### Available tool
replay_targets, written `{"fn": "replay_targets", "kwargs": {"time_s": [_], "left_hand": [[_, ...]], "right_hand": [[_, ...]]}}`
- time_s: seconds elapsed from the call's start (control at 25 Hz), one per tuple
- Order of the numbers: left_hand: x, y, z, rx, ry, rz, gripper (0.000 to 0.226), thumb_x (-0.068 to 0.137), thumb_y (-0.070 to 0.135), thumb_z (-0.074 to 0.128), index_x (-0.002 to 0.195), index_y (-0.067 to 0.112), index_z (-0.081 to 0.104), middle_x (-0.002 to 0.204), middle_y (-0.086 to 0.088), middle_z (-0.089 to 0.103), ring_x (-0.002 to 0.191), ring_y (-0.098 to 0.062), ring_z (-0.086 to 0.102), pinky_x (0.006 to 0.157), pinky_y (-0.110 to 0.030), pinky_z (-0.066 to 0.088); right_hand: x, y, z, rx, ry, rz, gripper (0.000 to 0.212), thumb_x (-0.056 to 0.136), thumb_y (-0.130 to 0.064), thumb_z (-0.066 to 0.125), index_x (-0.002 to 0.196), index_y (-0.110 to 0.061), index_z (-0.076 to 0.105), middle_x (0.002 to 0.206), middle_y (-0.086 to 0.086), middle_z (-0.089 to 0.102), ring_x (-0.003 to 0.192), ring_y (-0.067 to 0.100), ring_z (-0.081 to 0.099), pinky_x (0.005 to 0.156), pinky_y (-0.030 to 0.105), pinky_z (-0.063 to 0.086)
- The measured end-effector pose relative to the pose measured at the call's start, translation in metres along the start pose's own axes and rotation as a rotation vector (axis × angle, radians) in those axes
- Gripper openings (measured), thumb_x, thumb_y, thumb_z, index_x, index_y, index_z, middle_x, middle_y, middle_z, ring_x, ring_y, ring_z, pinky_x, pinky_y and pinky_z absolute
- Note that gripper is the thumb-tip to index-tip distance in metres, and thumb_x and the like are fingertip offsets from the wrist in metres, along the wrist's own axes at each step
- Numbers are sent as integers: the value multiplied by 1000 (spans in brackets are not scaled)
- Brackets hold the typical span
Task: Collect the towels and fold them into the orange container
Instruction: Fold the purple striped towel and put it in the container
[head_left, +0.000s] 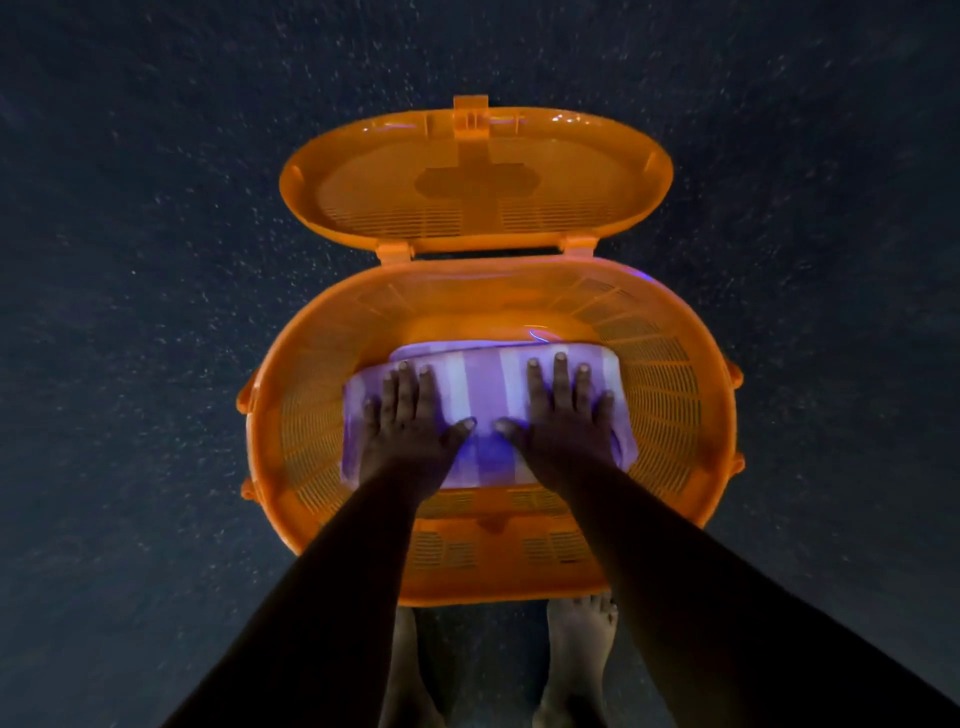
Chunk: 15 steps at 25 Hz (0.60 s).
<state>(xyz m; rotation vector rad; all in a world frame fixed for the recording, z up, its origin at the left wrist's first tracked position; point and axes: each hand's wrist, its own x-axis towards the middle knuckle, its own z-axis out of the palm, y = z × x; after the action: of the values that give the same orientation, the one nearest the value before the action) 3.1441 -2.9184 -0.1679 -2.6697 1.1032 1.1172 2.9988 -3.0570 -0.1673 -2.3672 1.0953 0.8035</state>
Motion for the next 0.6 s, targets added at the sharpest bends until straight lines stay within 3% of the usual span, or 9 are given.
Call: {"fn": "replay_targets", "kwargs": {"time_s": [0.08,0.12,0.24,0.44,0.6], "left_hand": [[15,-6,28,50,129,33,99,87,76,30,160,9,27,165,-20,22,152,-40,26,119,-63,19],[22,-9,40,73,171,38,96,89,74,34,160,9,29,166,-19,24,152,-39,27,120,-62,18],[38,-14,44,117,257,44,95,92,74,34,162,12,21,169,-16,17,155,-35,18,123,-56,8],[39,-20,30,106,303,109,89,97,73,25,162,12,22,168,-16,20,156,-33,18,123,-58,15],[51,-20,48,157,348,76,89,96,70,34,162,13,19,168,-16,17,156,-32,15,125,-56,8]], "right_hand": [[12,1,30,-38,73,28,96,87,-85,9,162,-25,16,169,15,8,154,44,9,115,73,14],[19,3,40,-59,105,44,96,88,-85,10,162,-25,19,169,15,12,154,44,11,114,73,14],[32,4,47,-89,203,53,97,88,-86,13,163,-25,16,169,16,9,155,44,6,116,72,7],[41,20,32,-125,240,-65,96,89,-84,10,162,-23,17,168,19,10,155,42,8,117,70,11],[54,24,46,-139,284,-71,94,89,-83,17,163,-25,10,170,16,3,156,38,1,120,67,7]]}}
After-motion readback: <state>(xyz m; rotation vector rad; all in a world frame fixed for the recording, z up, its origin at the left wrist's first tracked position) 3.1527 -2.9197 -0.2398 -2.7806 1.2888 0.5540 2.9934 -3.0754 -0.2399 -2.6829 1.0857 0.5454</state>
